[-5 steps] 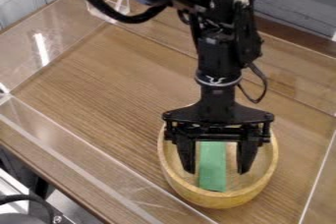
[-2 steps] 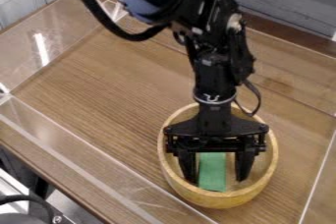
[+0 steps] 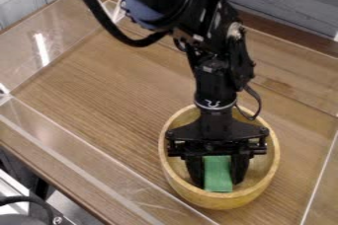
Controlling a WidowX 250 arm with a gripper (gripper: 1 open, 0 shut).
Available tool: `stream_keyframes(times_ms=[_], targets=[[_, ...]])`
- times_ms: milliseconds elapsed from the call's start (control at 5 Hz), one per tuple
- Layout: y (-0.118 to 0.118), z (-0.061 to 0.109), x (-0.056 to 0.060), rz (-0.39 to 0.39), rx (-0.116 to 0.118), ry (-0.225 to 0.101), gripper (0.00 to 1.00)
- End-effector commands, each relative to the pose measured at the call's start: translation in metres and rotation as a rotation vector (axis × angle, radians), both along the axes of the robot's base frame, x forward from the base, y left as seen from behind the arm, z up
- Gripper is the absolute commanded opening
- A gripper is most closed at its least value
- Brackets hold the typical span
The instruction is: Remove the green block from inside the brown bowl and put it on the table
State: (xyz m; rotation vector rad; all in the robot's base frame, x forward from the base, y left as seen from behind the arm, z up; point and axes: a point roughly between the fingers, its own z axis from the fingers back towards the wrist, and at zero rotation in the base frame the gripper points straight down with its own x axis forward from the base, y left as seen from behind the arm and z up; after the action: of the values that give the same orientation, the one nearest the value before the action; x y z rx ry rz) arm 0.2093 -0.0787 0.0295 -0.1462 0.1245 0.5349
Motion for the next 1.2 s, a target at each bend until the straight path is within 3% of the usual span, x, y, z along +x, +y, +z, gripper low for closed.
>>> stream_keyframes(times_ms=[0,1000], targets=[[0.004,0.014,0.002,-0.001,-0.007,-0.016,0.0],[0.037,0.057,-0.004,0.028,-0.008,-0.03,0.0]])
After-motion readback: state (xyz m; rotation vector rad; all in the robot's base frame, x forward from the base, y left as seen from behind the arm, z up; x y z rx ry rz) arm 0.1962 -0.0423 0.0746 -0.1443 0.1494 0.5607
